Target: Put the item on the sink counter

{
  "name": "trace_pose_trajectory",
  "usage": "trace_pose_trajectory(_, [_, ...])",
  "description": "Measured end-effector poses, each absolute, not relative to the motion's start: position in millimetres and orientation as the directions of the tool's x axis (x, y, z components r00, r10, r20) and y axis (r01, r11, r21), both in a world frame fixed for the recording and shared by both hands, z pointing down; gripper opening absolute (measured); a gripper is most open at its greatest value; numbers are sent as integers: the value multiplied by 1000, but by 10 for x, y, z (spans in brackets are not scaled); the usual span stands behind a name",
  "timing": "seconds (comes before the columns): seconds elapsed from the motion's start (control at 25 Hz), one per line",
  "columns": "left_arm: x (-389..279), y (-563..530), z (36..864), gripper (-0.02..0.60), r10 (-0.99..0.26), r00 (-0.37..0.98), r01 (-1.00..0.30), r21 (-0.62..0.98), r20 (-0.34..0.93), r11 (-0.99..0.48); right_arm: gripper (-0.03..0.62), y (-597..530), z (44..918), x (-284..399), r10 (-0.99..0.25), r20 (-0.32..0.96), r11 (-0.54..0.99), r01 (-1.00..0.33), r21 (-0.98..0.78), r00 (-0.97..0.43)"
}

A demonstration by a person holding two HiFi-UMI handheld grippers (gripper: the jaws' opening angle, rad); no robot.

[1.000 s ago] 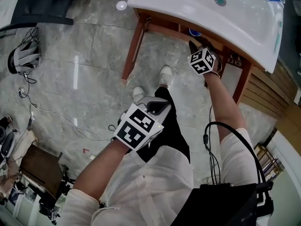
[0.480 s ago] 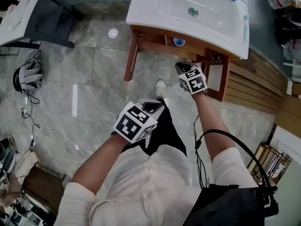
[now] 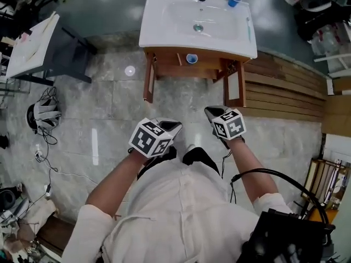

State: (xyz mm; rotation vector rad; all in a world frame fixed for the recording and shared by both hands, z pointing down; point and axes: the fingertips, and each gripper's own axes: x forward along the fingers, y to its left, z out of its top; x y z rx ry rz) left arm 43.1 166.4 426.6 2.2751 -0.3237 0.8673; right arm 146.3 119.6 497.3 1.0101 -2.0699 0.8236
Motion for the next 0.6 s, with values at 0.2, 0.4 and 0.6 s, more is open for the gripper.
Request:
trace_pose_trajectory(0.2, [552,1888,4156,6,-28,705,-503,472,709,-724,6,1568,4588,1601,-422,760,470,-836,-282,-494])
trace_pose_trajectory(0.4, [739,2337,4027,6,-42,702,-523,475,711,-707,6,2068,4312,1586,-411,736,529,-798,-288,-538])
trace_pose_trajectory(0.6, [847,2730,4032,5,-69,698,-538,458,713,-708,6,2474,4223,1638,-423,705,546,-781,-304,-569])
